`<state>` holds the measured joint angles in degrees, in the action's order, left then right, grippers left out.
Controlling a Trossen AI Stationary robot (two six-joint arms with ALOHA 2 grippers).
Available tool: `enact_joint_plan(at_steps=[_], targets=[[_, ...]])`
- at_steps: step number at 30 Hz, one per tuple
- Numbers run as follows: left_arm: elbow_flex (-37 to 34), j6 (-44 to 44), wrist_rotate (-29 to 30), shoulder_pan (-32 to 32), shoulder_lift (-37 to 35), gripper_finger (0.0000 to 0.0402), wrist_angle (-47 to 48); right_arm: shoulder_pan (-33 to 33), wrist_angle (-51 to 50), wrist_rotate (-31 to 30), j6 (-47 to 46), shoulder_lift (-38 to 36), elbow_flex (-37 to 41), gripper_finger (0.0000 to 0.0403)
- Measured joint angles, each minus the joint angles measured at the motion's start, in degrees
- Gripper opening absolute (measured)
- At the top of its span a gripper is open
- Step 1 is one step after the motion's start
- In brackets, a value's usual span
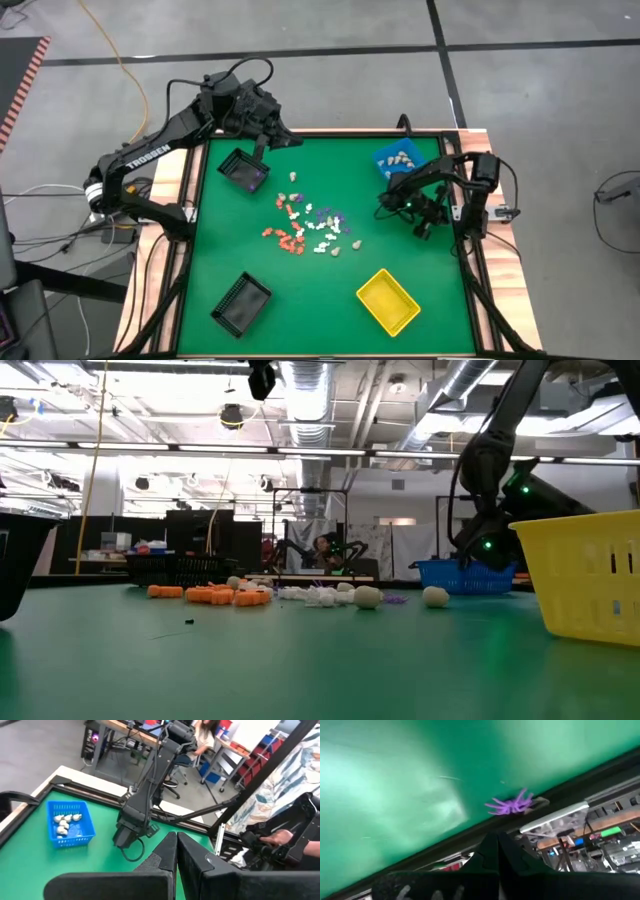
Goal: Sort Halloween decoration
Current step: Put the purple spider toy into the top black basket
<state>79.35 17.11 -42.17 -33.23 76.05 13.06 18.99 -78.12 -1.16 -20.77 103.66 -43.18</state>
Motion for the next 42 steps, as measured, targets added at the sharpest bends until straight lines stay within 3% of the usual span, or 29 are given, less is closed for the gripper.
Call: enact_joint_plan(at_steps=[19, 22, 26, 31, 35, 42], targets=[[0.00, -0.23, 4.06, 0.02, 0.00, 0.0000, -0.07, 9.69, 6.54, 2.84, -1.26, 0.02, 0.79, 0.0014], [0.00, -0.23, 4.06, 0.02, 0.00, 0.0000, -0.07, 7.40, 8.00, 7.39, 0.03, 0.03, 0.43, 0.0014], [0.00, -1.61, 5.10, 0.02, 0.00, 0.0000, -0.04, 1.12, 7.64, 7.70, 3.37, 0.07, -3.73, 0.0014], [0.00, -1.93, 9.10, 0.07, 0.00, 0.0000, -0.07, -2.94, 7.02, 1.82, 3.97, 0.07, -6.81, 0.0014], [0.00, -2.53, 11.18, 0.07, 0.00, 0.0000, -0.08, -0.83, 5.67, 1.38, 0.41, 0.24, -4.50, 0.0014], [0.00, -2.98, 11.97, 0.04, 0.00, 0.0000, -0.11, 1.31, -0.21, -7.66, -1.71, -0.60, -4.17, 0.0014]])
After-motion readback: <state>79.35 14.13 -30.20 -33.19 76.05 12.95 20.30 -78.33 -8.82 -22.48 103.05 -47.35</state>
